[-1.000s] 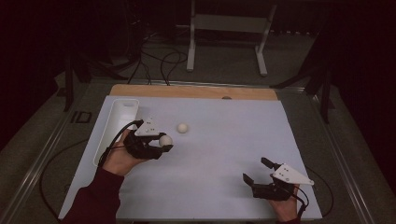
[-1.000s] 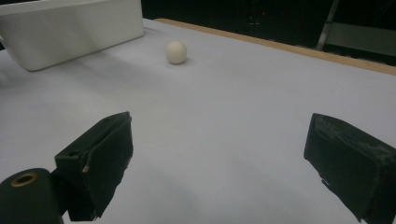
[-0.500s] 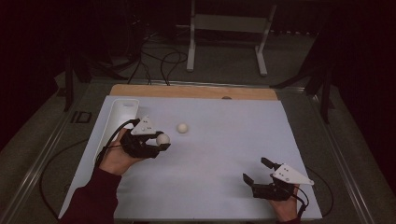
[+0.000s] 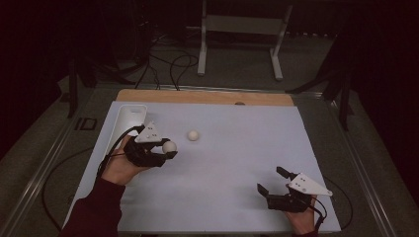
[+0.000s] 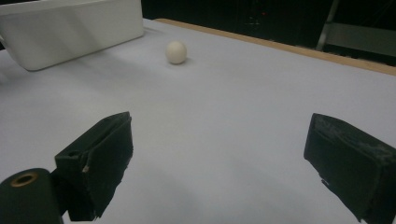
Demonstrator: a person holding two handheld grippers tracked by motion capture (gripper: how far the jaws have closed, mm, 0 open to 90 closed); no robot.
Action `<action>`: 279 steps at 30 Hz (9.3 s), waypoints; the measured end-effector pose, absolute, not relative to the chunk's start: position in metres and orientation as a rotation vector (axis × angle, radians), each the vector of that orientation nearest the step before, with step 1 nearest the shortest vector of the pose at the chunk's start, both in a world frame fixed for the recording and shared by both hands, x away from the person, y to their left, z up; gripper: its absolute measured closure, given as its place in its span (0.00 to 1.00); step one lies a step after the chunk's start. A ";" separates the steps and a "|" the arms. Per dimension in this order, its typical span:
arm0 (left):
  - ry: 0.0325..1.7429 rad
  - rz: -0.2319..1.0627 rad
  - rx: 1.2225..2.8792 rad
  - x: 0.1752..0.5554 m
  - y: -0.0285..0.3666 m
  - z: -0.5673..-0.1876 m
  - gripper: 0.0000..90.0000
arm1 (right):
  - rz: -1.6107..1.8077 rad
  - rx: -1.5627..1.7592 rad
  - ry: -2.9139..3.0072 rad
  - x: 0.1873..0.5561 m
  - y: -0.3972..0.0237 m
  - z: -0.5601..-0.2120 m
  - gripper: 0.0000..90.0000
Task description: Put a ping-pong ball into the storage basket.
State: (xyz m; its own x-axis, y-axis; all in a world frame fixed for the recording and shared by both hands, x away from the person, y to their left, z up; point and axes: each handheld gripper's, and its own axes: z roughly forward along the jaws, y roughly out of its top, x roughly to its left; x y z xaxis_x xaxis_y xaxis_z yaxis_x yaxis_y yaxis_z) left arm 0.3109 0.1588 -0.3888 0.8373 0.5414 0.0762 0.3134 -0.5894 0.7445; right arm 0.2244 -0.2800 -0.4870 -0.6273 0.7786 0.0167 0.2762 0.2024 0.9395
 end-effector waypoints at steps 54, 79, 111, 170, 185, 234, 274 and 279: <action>0.653 0.404 2.213 0.308 0.180 -0.381 0.57 | 1.435 0.978 2.008 0.224 -0.279 -0.487 0.09; 0.682 0.434 2.198 0.309 0.195 -0.373 0.57 | 1.431 0.986 1.995 0.224 -0.281 -0.486 0.09; 0.745 0.463 2.199 0.310 0.218 -0.372 0.57 | 1.430 0.987 1.994 0.224 -0.282 -0.486 0.09; 0.815 0.501 2.196 0.311 0.247 -0.370 0.57 | 1.430 0.979 2.000 0.224 -0.281 -0.486 0.09; 0.852 0.517 2.198 0.313 0.257 -0.371 0.57 | 1.427 0.974 1.997 0.223 -0.281 -0.485 0.09; 0.979 0.594 2.160 0.320 0.257 -0.375 0.01 | 1.425 0.974 2.000 0.224 -0.281 -0.485 0.09; 0.883 0.545 2.124 0.332 0.223 -0.369 0.00 | 1.429 0.981 1.998 0.224 -0.282 -0.486 0.09; 0.868 0.544 2.124 0.333 0.216 -0.367 0.00 | 1.429 0.979 2.001 0.224 -0.282 -0.486 0.09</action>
State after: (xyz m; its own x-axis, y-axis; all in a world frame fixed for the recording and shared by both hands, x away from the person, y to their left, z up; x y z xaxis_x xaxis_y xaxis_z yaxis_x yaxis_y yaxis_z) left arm 0.3329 0.2162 -0.3672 0.6777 0.7291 0.0952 0.4036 -0.4771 0.7807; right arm 0.2236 -0.2818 -0.4862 -0.6224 0.7825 0.0159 0.2691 0.1949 0.9432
